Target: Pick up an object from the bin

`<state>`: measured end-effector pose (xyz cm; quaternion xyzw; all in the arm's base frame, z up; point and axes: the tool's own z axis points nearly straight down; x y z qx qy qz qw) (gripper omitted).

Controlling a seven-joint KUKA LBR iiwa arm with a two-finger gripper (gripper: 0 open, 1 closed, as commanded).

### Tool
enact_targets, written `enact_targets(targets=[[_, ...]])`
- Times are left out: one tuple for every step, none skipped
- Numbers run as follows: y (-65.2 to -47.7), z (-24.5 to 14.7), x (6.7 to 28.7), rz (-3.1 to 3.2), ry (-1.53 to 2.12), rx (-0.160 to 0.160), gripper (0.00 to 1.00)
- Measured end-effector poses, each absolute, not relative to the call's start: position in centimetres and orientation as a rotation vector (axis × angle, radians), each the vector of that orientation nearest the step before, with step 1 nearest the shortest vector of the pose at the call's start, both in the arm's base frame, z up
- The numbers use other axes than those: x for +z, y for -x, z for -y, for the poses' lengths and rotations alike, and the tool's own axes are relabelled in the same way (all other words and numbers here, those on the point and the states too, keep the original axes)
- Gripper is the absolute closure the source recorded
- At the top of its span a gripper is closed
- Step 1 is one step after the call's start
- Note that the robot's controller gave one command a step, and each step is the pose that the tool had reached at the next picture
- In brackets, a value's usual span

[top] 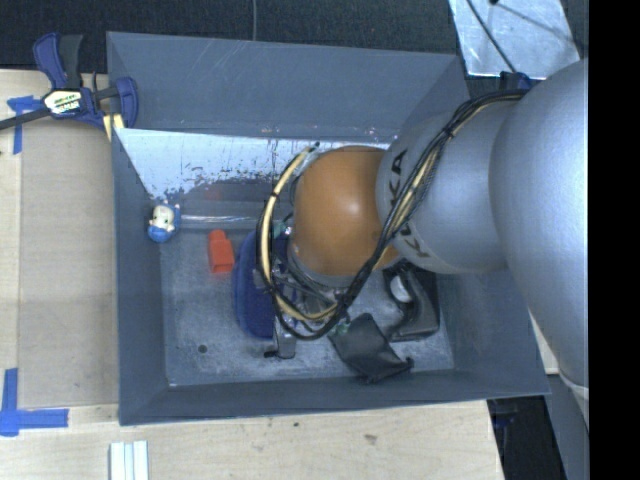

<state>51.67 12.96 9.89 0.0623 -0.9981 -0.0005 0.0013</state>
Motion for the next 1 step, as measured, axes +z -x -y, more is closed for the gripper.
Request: enact_targets(targets=[[-57.21,-11.63,7.04,3.138,-0.248,-0.003,0.0]])
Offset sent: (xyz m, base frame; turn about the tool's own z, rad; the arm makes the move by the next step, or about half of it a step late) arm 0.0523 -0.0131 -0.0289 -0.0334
